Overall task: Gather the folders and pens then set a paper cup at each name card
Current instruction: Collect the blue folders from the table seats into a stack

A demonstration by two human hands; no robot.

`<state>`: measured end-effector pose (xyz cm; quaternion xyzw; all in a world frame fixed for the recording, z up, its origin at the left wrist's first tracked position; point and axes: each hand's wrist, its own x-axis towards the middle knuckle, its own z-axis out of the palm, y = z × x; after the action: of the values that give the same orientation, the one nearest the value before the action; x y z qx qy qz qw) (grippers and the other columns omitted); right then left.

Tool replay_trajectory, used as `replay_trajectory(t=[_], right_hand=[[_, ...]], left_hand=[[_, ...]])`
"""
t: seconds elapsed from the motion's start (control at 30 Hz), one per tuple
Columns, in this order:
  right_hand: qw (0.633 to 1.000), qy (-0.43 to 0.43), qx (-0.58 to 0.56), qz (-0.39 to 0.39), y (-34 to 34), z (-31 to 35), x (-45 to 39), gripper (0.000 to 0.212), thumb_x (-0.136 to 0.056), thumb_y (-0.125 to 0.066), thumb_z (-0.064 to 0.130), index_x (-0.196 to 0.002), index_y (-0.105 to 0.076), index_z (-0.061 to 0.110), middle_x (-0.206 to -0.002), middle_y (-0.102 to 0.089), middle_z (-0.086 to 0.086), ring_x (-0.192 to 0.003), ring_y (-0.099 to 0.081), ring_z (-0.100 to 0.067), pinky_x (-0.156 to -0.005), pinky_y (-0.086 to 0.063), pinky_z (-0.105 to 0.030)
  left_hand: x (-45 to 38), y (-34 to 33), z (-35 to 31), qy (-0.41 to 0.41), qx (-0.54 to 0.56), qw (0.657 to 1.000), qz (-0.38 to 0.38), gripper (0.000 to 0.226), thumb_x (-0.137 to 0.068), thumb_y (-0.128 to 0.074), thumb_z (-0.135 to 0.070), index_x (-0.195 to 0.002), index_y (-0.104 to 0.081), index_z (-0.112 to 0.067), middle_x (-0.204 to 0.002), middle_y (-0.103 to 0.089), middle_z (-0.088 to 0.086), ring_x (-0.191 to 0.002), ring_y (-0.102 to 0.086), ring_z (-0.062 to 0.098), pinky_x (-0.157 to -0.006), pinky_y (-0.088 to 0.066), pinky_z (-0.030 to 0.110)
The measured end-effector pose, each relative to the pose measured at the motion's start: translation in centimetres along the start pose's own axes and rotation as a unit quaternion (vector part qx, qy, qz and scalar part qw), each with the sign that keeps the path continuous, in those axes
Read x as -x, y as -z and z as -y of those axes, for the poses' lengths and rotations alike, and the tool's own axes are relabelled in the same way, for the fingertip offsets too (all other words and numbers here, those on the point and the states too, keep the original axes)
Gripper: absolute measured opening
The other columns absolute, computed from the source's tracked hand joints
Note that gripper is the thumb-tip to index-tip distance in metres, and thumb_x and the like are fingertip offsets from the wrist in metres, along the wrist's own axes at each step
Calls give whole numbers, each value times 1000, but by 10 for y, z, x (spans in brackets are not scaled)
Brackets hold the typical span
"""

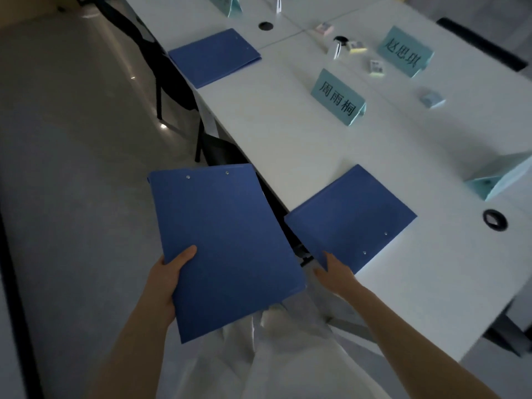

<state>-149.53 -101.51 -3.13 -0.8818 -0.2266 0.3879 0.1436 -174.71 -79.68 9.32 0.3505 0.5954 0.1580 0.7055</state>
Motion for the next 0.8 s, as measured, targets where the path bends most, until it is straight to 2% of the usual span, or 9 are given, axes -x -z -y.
replay_trajectory(t=[0.07, 0.1, 0.17, 0.23, 0.33, 0.5, 0.6, 0.7, 0.8], right_hand=[[995, -24, -86, -42, -5, -1, 8, 22, -90, -52, 24, -110, -59, 20, -107, -65, -8, -99, -61, -29, -86, -46, -37], [983, -47, -162, -74, -5, -2, 12, 10, -88, -50, 19, -86, -60, 20, -85, -63, -9, -81, -60, -27, -77, -49, -39], [910, -153, -363, -133, -3, -5, 21, 19, -87, -45, 7, -70, -52, 13, -71, -52, -13, -62, -50, -25, -60, -45, -35], [812, -254, -505, -150, -2, -16, 31, 14, -88, -43, -1, -78, -51, 4, -71, -51, -14, -57, -48, -23, -51, -43, -29], [757, -317, -558, -120, -6, -27, 42, 4, -91, -48, -2, -90, -47, 2, -70, -45, -11, -57, -47, -23, -48, -42, -27], [654, -307, -688, -65, -3, -26, 43, 17, -90, -55, 4, -104, -46, 2, -78, -45, -12, -59, -49, -30, -72, -54, -37], [618, -299, -726, -39, 0, -17, 45, 12, -88, -55, 2, -99, -49, 0, -84, -54, -14, -47, -65, -28, -67, -58, -32], [593, -292, -750, -26, 0, -10, 42, 14, -89, -59, 5, -100, -53, 0, -98, -59, -16, -69, -67, -30, -59, -59, -36], [599, -273, -751, -54, 1, -4, 36, 23, -90, -62, 12, -108, -50, 5, -109, -57, -14, -81, -60, -27, -80, -55, -37]], left_hand=[[-5, 3, -7, 3, -5, 1000, 14, 47, -82, -74, -28, -125, -59, -17, -111, -70, 6, -95, -68, 32, -70, -55, 44], [-7, 4, -9, 4, -6, 1000, 18, 47, -82, -74, -29, -125, -59, -17, -111, -69, 6, -96, -68, 33, -71, -55, 45], [-10, 6, -13, 6, -12, 1000, 25, 47, -83, -74, -29, -125, -58, -17, -111, -69, 6, -97, -67, 33, -72, -55, 46], [-11, 8, -14, 7, -15, 999, 34, 44, -83, -73, -28, -124, -59, -17, -110, -69, 6, -96, -67, 32, -71, -54, 45], [-12, 12, -14, 14, -13, 999, 47, 41, -84, -73, -27, -122, -61, -16, -111, -70, 8, -96, -68, 33, -71, -55, 44], [-16, 18, -16, 19, -20, 998, 54, 40, -83, -73, -28, -121, -63, -16, -113, -71, 9, -98, -68, 34, -74, -55, 47], [-18, 24, -17, 16, -23, 998, 53, 34, -84, -73, -27, -115, -64, -18, -111, -71, 8, -97, -68, 33, -74, -55, 46], [-18, 30, -16, 16, -23, 998, 56, 37, -84, -72, -27, -118, -63, -16, -109, -72, 7, -95, -69, 33, -69, -55, 44], [-21, 37, -14, 12, -15, 999, 49, 41, -83, -73, -27, -121, -63, -15, -110, -72, 8, -95, -69, 33, -70, -56, 44]])
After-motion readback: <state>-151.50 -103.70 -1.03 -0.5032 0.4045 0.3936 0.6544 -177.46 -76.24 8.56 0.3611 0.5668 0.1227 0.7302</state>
